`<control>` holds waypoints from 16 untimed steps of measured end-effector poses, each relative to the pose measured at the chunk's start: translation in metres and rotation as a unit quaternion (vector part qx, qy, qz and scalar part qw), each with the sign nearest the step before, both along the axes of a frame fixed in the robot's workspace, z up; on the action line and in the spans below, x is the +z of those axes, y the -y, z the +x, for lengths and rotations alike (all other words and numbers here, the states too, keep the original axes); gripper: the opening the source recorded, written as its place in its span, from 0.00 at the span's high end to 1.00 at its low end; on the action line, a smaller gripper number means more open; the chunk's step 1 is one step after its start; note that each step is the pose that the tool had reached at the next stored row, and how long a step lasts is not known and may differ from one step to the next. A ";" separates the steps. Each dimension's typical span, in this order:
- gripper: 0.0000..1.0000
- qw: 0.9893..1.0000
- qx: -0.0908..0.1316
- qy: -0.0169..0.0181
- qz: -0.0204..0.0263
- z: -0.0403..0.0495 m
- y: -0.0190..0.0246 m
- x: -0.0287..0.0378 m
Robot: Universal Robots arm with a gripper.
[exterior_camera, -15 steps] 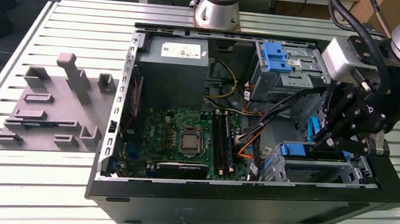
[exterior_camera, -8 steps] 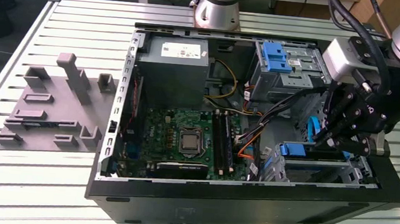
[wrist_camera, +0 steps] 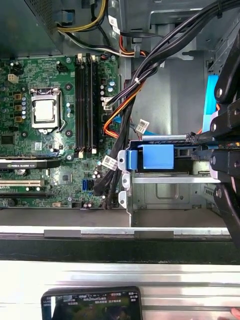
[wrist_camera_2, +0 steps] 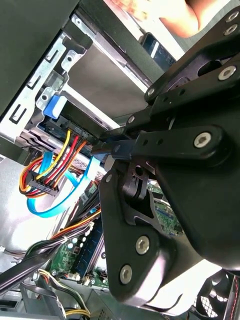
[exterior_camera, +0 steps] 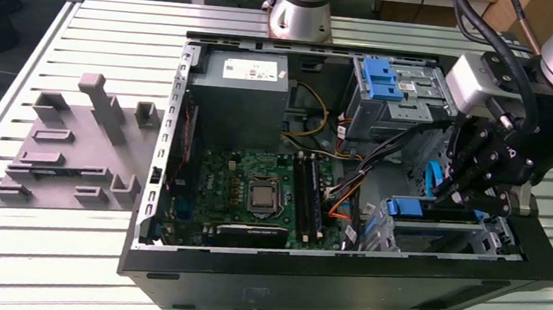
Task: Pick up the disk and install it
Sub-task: 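Insert the second disk wire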
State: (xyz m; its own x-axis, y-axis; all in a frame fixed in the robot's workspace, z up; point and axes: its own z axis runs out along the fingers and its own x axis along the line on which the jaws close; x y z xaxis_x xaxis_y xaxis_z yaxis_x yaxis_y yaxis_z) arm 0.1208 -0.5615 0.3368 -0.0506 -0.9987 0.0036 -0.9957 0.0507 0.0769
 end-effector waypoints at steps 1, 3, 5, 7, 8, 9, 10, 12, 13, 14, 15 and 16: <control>0.84 1.000 0.000 0.000 0.001 0.0000 0.0000 -0.0001; 0.84 1.000 0.000 0.000 0.001 0.0000 0.0000 -0.0003; 0.84 1.000 0.000 0.000 0.001 0.0002 0.0000 -0.0004; 0.84 1.000 0.000 0.000 0.001 0.0003 0.0000 -0.0006; 0.84 1.000 0.000 0.000 0.002 0.0005 0.0000 -0.0007; 0.84 1.000 0.000 0.000 0.002 0.0005 0.0000 -0.0009; 0.84 1.000 0.000 0.000 0.002 0.0006 0.0000 -0.0011; 0.84 1.000 0.000 0.000 0.002 0.0008 0.0000 -0.0016; 0.84 1.000 0.000 0.000 0.002 0.0009 0.0000 -0.0018; 0.84 1.000 0.000 0.000 0.002 0.0011 0.0000 -0.0021; 0.84 1.000 0.000 0.000 0.002 0.0012 0.0000 -0.0023; 0.84 1.000 0.000 0.000 0.002 0.0013 0.0000 -0.0027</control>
